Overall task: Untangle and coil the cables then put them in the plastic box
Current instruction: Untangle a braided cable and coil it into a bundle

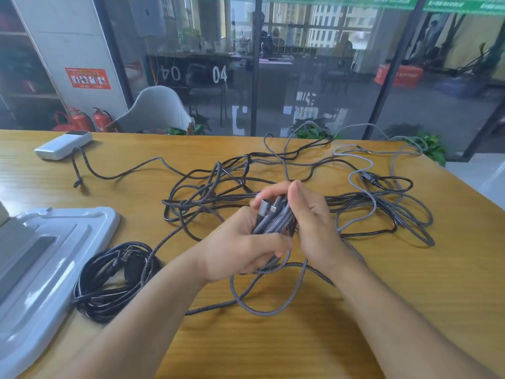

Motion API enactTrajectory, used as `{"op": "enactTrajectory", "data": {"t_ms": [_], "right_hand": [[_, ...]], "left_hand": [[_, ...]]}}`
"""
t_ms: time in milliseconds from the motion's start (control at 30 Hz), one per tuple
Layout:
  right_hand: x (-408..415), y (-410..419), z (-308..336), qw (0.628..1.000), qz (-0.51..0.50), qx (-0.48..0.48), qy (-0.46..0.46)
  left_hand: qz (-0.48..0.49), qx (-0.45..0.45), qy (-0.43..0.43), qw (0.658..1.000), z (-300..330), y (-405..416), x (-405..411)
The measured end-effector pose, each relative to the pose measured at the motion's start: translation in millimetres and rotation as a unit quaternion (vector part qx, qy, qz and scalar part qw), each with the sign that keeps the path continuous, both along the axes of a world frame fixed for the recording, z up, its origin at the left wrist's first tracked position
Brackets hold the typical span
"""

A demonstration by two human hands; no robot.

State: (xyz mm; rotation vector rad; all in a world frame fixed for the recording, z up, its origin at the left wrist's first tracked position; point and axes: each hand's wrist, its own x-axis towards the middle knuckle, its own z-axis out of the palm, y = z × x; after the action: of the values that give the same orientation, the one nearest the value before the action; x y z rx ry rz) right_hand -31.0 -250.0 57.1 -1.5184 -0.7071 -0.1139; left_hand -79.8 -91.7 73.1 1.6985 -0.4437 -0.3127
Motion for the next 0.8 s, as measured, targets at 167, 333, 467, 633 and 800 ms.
{"op": "enactTrajectory", "data": {"t_ms": [167, 333, 467, 633, 800], "right_hand": [[2, 11, -1, 0.995, -0.102, 0.021, -0.011], [8, 13, 7, 0.988, -0.137, 0.062, 0.017], [5, 9, 11, 0.987, -0.148, 0.061, 0.018], [6, 7, 13, 0.983, -0.168, 0.066, 0.012], [7, 7, 12, 0.984, -0.159, 0.076, 0.008]], "left_hand": [[0.058, 0.001, -0.019, 0.998, -3, -9, 1], [0.106, -0.014, -0.082, 0.991, -4, -16, 0], [0.067, -0.046, -0.086, 0.993, -2, -15, -5], [0.046, -0.026, -0.086, 0.995, 1, -12, -5], [0.01, 0.0, -0.081, 0.997, -2, -5, 0]]}}
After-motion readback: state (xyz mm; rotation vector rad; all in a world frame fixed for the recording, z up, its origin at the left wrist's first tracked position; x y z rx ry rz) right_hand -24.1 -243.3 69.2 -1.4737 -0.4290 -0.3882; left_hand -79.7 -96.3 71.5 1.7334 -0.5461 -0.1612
